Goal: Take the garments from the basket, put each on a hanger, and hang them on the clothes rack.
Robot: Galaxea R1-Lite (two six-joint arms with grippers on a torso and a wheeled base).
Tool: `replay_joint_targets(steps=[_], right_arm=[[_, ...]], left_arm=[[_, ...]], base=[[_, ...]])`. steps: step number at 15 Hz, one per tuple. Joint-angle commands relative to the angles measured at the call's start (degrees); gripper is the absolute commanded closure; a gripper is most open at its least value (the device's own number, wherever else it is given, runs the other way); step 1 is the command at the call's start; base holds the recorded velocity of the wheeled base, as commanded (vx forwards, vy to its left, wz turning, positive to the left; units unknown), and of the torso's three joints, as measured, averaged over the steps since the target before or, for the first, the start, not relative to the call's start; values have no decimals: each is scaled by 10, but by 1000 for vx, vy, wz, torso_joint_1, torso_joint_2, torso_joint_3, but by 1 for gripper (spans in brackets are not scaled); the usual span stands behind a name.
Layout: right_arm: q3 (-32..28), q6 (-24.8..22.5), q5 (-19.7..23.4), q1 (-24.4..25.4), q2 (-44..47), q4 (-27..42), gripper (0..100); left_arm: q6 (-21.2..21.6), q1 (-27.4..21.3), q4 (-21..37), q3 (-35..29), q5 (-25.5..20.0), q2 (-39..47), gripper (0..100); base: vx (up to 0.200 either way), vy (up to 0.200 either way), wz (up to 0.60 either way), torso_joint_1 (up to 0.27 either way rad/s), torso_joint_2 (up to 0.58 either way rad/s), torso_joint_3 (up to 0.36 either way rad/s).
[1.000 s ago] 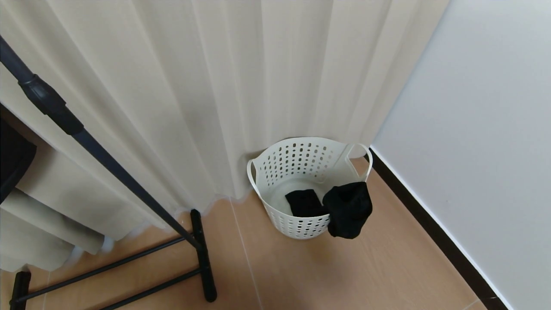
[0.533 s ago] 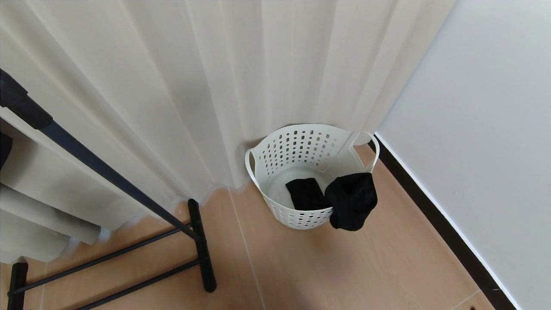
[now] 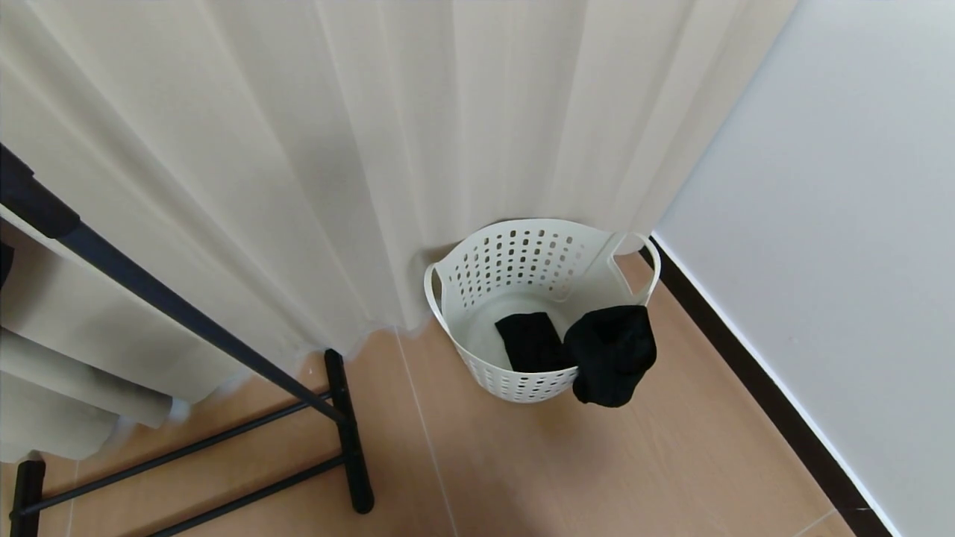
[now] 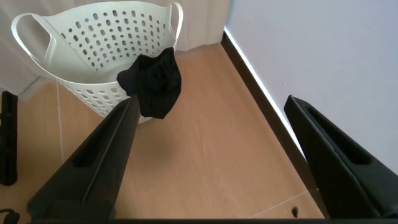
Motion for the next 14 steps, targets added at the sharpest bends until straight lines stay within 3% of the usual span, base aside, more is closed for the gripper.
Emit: replay_joint_targets(steps=[1, 4, 7, 9, 10, 12, 14], right_arm=[[0, 0, 0, 0, 0, 0, 0], [0, -21, -1, 1, 10, 23, 0], [-23, -65, 25, 10, 133, 18, 0], [-66, -65, 37, 23, 205, 8, 0], [-120, -73, 41, 56, 287, 2, 0], [-189, -118, 40, 102, 400, 3, 0], [-271, -190, 41, 112, 549, 2, 0]], left_arm=[[0, 0, 0, 0, 0, 1, 0], [0, 0, 0, 0, 0, 1, 0], [3, 0, 0, 0, 0, 1, 0], [1, 0, 0, 0, -1, 1, 0], [1, 0, 0, 0, -2, 1, 0], [-1, 0, 0, 0, 0, 0, 0], [0, 0, 0, 0, 0, 1, 0]], base=[[0, 0, 0, 0, 0, 0], [133, 0, 0, 0, 5, 3], [67, 0, 0, -2, -1, 2], [0, 0, 0, 0, 0, 0], [0, 0, 0, 0, 0, 0], [0, 0, 0, 0, 0, 0], [0, 0, 0, 0, 0, 0]])
